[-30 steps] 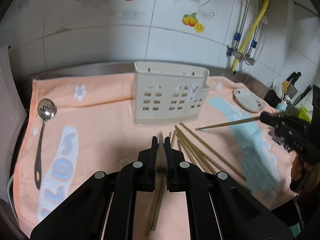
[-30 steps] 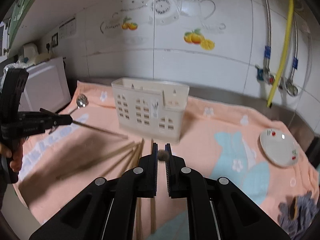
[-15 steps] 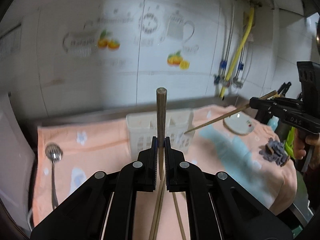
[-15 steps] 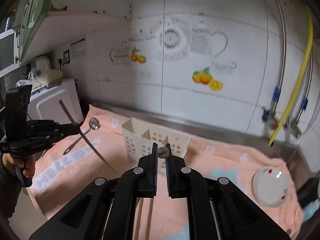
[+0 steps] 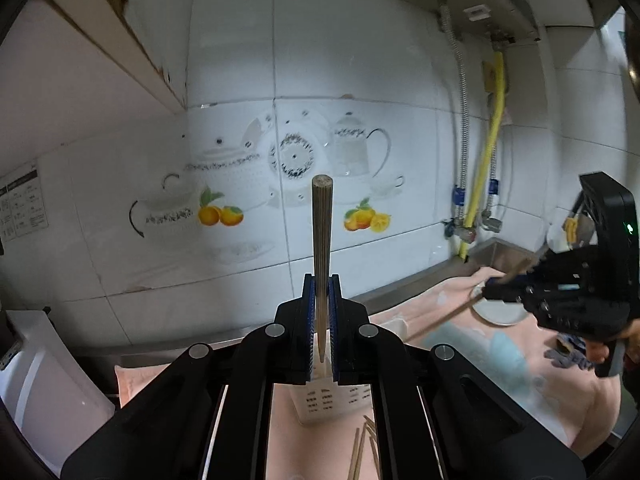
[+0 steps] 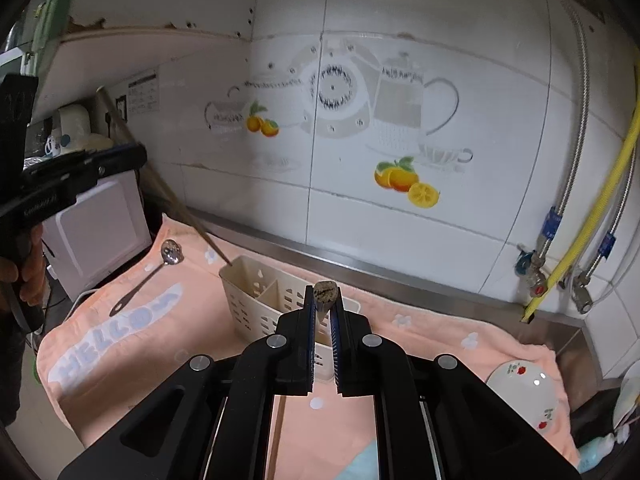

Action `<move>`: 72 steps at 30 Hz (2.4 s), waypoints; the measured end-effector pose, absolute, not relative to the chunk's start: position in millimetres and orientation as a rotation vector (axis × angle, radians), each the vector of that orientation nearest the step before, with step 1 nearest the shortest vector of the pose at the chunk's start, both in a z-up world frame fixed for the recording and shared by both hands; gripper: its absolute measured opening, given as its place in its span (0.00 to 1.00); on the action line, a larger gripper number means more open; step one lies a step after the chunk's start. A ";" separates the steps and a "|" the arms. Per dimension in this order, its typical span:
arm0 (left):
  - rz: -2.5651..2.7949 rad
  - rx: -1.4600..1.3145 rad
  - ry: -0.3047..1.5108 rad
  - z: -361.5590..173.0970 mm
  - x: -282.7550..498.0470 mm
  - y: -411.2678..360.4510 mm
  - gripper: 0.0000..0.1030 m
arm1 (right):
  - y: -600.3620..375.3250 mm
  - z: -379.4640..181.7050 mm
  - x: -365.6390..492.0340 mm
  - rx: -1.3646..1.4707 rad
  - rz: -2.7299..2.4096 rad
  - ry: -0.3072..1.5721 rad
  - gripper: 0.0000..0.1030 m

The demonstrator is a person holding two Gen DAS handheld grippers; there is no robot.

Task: Organize utensils
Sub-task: 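Lower the left tool's chopstick into the cream holder while the right tool inserts its own, then open both tools and move them back over the loose chopsticks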

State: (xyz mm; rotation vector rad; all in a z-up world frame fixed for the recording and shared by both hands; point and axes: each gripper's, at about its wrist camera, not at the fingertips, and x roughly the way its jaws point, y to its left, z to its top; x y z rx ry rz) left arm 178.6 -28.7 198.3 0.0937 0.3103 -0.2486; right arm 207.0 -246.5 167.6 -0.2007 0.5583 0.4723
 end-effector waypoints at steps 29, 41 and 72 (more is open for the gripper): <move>-0.183 0.047 0.453 140.2 224.9 -6.5 0.23 | -254.1 126.9 232.4 -0.139 0.399 0.586 0.20; -0.202 0.020 0.500 96.7 162.1 3.5 0.42 | -252.0 100.2 159.3 -0.146 0.432 0.555 0.30; -0.189 -0.023 0.797 -46.4 116.8 19.0 0.53 | -247.5 -68.1 123.1 -0.133 0.409 0.889 0.10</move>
